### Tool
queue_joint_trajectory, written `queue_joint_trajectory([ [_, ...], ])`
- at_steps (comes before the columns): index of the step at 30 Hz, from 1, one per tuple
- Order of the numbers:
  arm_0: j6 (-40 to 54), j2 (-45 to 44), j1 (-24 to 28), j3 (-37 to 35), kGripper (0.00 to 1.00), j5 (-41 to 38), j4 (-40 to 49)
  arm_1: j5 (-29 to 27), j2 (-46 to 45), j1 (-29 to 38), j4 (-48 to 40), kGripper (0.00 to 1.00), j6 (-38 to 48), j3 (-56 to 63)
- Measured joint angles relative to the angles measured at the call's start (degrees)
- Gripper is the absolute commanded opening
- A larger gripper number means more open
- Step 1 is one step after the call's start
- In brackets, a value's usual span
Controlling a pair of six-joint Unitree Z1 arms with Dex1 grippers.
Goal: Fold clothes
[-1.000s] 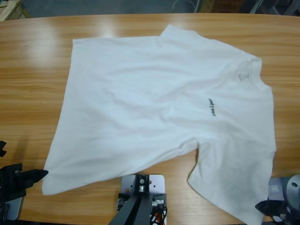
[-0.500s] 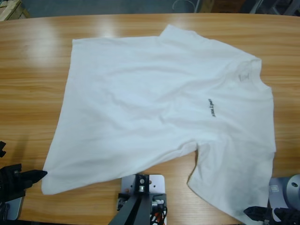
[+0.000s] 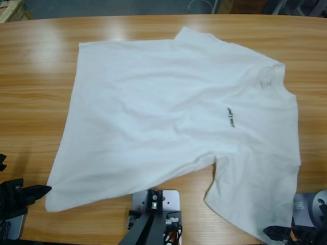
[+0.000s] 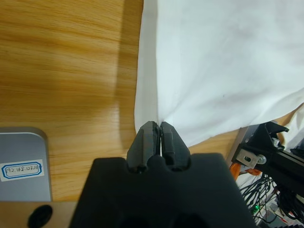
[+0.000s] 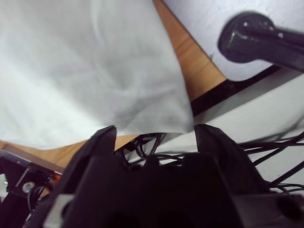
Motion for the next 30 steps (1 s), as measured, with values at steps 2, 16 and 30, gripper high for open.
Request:
queue_joint_trajectory([
  [2, 0.00, 0.00, 0.00, 0.00, 0.000, 0.00, 0.00, -0.21, 0.02, 0.00, -0.22, 0.505, -0.04, 0.00],
  [16, -0.03, 0.00, 0.00, 0.01, 0.000, 0.00, 0.00, -1.97, 0.16, 0.00, -0.43, 0.854, -1.77, 0.00],
  [30, -0.09, 0.00, 0.00, 0.20, 0.000, 0.00, 0.00, 3.15, 1.08, 0.00, -0.43, 0.729, -1.54, 0.00],
])
